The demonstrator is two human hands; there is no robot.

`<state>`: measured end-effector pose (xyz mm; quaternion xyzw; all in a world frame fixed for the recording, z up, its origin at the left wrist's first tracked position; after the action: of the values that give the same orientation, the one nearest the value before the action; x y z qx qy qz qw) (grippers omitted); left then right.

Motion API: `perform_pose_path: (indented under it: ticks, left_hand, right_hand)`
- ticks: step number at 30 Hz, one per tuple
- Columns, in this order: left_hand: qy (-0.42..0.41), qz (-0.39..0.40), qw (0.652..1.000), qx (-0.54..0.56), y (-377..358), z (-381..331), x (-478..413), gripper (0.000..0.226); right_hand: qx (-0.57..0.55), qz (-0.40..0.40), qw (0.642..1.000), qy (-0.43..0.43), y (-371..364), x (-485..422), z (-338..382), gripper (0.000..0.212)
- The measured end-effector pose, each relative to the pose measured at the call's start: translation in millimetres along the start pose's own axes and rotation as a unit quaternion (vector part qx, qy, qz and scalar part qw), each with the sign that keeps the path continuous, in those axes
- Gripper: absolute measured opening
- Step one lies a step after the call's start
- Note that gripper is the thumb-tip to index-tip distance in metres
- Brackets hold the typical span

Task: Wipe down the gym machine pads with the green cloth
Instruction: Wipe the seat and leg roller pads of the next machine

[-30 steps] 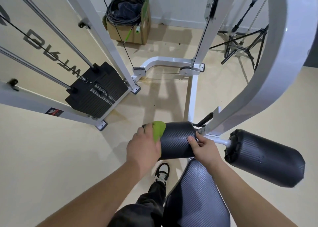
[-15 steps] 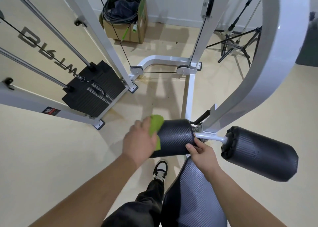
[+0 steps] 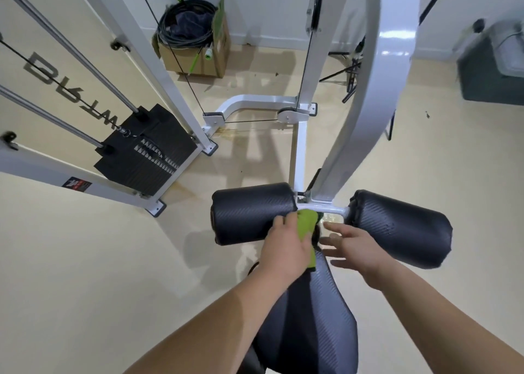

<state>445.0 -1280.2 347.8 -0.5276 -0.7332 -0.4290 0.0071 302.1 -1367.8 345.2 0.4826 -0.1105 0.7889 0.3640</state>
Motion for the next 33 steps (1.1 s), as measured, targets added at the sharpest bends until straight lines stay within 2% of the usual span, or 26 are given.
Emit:
perform_pose_path:
  ticks: [3, 7, 9, 11, 13, 14, 16, 18, 23, 25, 28, 31, 33]
  left_hand:
    - [0.040, 0.004, 0.999, 0.029, -16.0, -1.6, 6.4, 0.050]
    - [0.016, 0.052, 0.997, 0.058, -58.9, -36.4, 22.2, 0.035]
    - [0.003, 0.078, 0.995, 0.061, -79.9, -52.8, 29.9, 0.035]
    - [-0.015, 0.080, 0.996, 0.041, -94.8, -69.1, 31.8, 0.040]
    - [-0.043, 0.039, 0.998, 0.011, -100.5, -89.0, 24.0, 0.050]
    - [-0.060, 0.006, 0.998, 0.006, -99.9, -99.2, 16.6, 0.054]
    - [-0.090, -0.062, 0.994, 0.006, -98.8, -113.7, 0.5, 0.056]
    - [-0.105, -0.094, 0.990, -0.016, -107.0, -121.6, -15.3, 0.057]
    - [-0.053, -0.136, 0.986, -0.077, -153.8, -148.2, -35.6, 0.057]
    - [-0.079, -0.113, 0.987, -0.078, -180.2, -174.5, -31.6, 0.053]
    - [-0.175, -0.036, 0.975, -0.135, -216.7, -207.0, -21.2, 0.048]
    - [-0.232, -0.008, 0.966, -0.118, -204.5, -194.8, -34.5, 0.051]
    - [-0.246, -0.017, 0.954, -0.172, -178.4, -171.9, -48.4, 0.054]
  right_hand:
    - [-0.021, -0.064, 0.998, 0.018, 41.0, 13.7, -10.2, 0.016]
    - [-0.010, -0.102, 0.993, 0.059, 88.2, 32.0, -26.8, 0.017]
    - [0.007, -0.150, 0.985, 0.081, 113.7, 34.5, -39.8, 0.013]
    - [0.085, -0.223, 0.967, 0.092, 144.0, 37.3, -49.3, 0.021]
    - [0.169, -0.289, 0.938, 0.090, 177.0, 36.3, -58.4, 0.033]
    - [0.180, -0.295, 0.935, 0.080, 190.9, 31.7, -64.8, 0.042]
    - [0.132, -0.246, 0.959, 0.046, 205.2, 22.8, -76.9, 0.055]
    - [0.057, -0.187, 0.981, 0.017, 210.1, 14.2, -90.2, 0.058]
    - [0.031, -0.159, 0.987, -0.013, 228.2, -13.9, -97.2, 0.058]
    - [0.003, -0.140, 0.990, -0.031, 227.8, -20.6, -99.4, 0.055]
    - [-0.026, -0.128, 0.991, -0.023, 233.1, -31.8, -102.0, 0.048]
    - [-0.010, -0.116, 0.993, -0.023, 237.4, -32.7, -103.3, 0.049]
    - [-0.019, -0.112, 0.993, -0.026, 235.9, -30.8, -102.6, 0.051]
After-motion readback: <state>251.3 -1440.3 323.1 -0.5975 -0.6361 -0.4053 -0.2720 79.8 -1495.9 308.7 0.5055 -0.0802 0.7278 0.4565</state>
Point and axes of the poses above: each hand's wrist, its own x-axis away from the middle knuckle, its own y-axis out of the back of the hand, z = x × y, the point moved 3 cm from there along -x, towards the middle knuckle, and after that the axes turned 4 degrees about x, right-handed, at the moved point
